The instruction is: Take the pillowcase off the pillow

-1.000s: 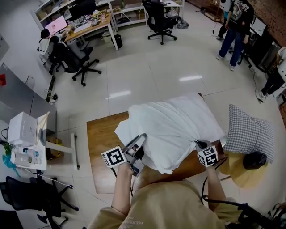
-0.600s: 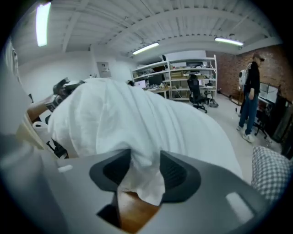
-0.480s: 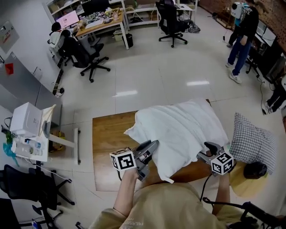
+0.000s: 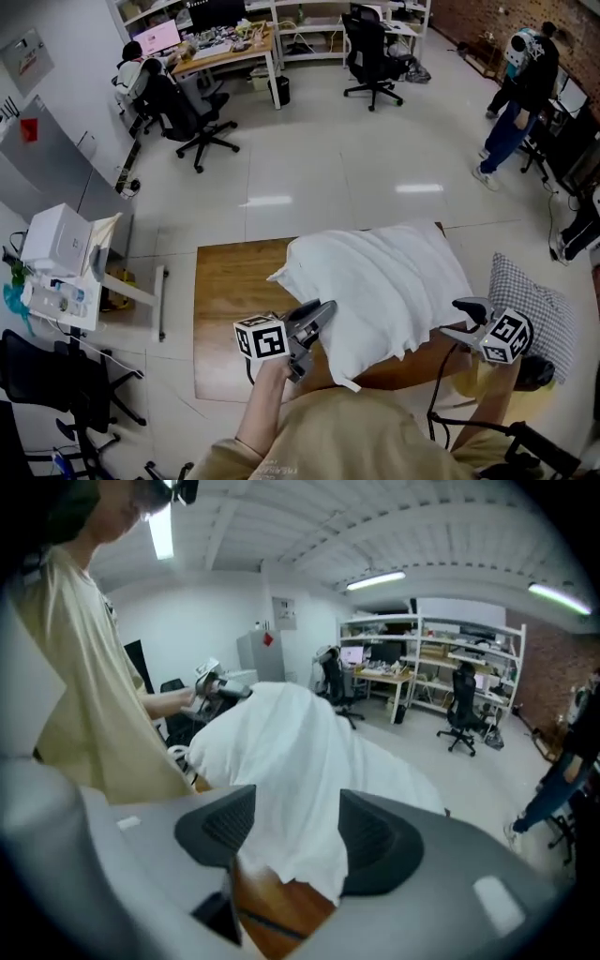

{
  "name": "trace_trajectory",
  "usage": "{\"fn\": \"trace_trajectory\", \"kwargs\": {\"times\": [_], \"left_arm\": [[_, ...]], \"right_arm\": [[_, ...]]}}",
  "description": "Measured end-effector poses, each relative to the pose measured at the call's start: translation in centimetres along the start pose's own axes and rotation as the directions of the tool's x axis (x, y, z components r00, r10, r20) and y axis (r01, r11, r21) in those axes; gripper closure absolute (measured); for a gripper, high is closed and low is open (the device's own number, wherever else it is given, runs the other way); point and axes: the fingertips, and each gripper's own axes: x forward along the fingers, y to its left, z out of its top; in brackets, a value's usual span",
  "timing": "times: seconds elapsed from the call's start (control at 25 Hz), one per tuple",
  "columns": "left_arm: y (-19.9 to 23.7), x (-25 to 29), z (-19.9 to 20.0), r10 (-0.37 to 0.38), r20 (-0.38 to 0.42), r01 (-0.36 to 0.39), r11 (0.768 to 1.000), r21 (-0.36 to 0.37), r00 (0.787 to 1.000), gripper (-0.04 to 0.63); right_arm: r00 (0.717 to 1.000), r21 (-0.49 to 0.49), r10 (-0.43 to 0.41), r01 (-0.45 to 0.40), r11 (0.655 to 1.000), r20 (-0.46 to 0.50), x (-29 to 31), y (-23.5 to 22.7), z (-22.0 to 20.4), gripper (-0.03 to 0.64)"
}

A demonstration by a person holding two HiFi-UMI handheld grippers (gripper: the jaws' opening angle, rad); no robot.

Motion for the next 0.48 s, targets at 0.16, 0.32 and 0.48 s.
{"fn": "trace_trajectory", "kwargs": {"times": [0.16,0.32,0.48], "left_arm": [[-0.3,-0.3,0.4,-0.016,-0.004,0.016,1.000,0.002,1.000,0.520],[-1.6,0.2,-0.3,-0.017,-0.019,0.017,1.000,0.019,1.000,0.520],[-2.9,1.3,-2.4,-0.002,-0.048,0.004,0.999,0.049,0.999,0.520]], "right_arm": [[0.977,0.054,-0.012,0.000,0.999,0.214,3.2,-1.9,6.4,0.342],[0.974,0.056,0.077,-0.091,0.994,0.213,9.8,-1.5,10.3,0.347],[0.967,0.136,0.149,-0.179,0.974,0.209,14.8,-1.5,12.5,0.360]]}}
